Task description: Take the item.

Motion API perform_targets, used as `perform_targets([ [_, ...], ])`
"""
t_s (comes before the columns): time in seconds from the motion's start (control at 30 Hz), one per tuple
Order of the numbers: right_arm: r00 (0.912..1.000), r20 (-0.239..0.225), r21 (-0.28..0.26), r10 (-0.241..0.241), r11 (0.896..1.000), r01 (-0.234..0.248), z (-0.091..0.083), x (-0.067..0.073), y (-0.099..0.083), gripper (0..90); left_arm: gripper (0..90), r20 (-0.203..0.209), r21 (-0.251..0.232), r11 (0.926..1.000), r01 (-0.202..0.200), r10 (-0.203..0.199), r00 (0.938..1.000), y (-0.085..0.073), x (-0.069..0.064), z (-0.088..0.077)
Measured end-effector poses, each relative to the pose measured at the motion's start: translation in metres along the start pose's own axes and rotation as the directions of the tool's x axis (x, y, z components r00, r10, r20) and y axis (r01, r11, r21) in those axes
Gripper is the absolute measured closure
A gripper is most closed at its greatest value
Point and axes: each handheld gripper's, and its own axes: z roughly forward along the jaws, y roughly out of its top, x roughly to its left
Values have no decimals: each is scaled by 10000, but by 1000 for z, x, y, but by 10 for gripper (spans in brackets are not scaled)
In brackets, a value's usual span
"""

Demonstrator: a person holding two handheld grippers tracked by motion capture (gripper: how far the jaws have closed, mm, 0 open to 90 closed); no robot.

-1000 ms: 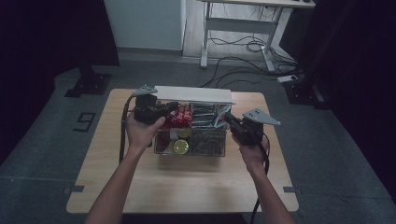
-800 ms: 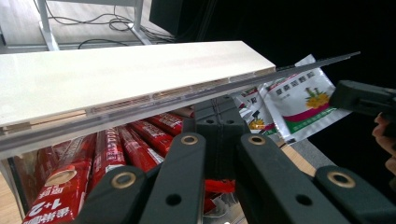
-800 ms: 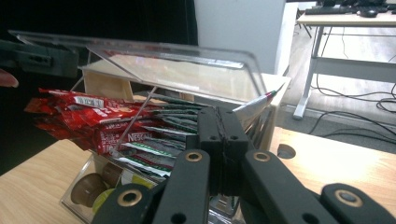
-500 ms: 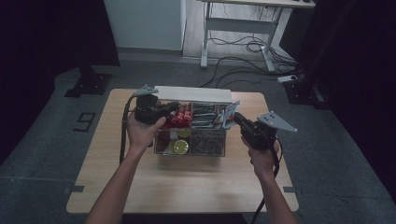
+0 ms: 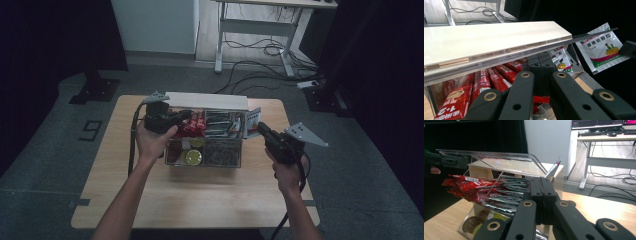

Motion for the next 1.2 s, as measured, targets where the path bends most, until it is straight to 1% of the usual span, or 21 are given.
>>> perform_targets([
  [0.17, 10000, 58, -139, -19, 9999, 20, -4, -3, 0, 891, 900, -9, -4, 10000, -1, 1, 10000, 0, 0, 0],
  [0.47, 9997, 211, -370, 139, 9992, -131, -15, -12, -5, 891, 900, -25, -24, 10000, -1, 0, 10000, 0, -1, 0],
  [0.77, 9991, 349, -420, 241, 9989, -226, -26, -20, -13, 892, 900, -31, -23, 10000, 4, -4, 10000, -1, -1, -1],
  [1.2, 9982, 443, -396, 392, 9985, -374, -31, -27, -25, 892, 900, -65, -26, 10000, 26, -26, 10000, -1, -1, -3],
])
